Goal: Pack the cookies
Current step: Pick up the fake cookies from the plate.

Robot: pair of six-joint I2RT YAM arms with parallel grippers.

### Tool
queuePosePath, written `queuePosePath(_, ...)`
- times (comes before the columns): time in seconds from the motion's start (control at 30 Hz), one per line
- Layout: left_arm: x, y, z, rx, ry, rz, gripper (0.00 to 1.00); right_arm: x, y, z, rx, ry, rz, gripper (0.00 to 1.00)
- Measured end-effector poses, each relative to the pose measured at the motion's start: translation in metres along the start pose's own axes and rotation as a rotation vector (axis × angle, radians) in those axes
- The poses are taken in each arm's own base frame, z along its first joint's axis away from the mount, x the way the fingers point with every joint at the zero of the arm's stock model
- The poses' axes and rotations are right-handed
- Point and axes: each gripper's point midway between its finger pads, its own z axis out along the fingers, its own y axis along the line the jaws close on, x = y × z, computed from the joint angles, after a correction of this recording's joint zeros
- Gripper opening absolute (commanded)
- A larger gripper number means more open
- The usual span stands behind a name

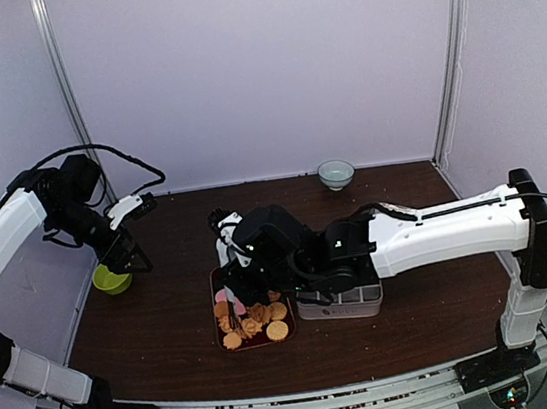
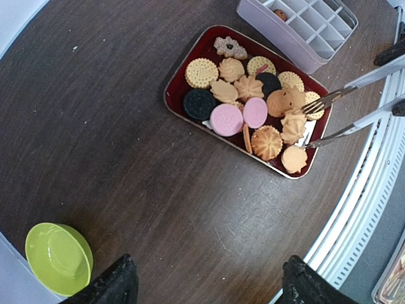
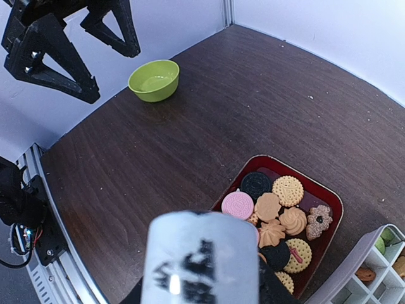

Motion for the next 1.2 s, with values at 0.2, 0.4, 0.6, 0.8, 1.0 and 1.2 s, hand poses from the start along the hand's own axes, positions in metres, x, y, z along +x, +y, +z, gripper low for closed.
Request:
queuePosePath(0.2,0.001,-0.001,0.001,0.003,0.002,-0.001,0.80,0.007,0.000,0.009,0.006,0.008,-0.003,0.40)
queuePosePath(0.4,0.001,-0.001,0.001,0.005,0.001,0.001,0.79,0.011,0.000,0.019,0.020,0.002,-0.005,0.39)
queuePosePath(0.6,0.001,-0.001,0.001,0.006,0.001,0.002,0.78,0.012,0.002,0.020,0.018,-0.002,-0.002,0.28)
queuePosePath(0.8,0.001,-0.002,0.001,0.009,0.000,0.004,0.78,0.016,0.008,0.018,0.011,0.002,-0.014,0.17)
queuePosePath(1.0,0.001,-0.002,0.001,0.009,0.000,0.004,0.77,0.011,0.008,0.014,0.024,-0.011,-0.030,0.10)
queuePosePath(1.2,0.001,-0.004,0.001,0.019,-0.001,0.002,0.76,-0.015,-0.003,-0.007,0.018,-0.064,0.003,0.05)
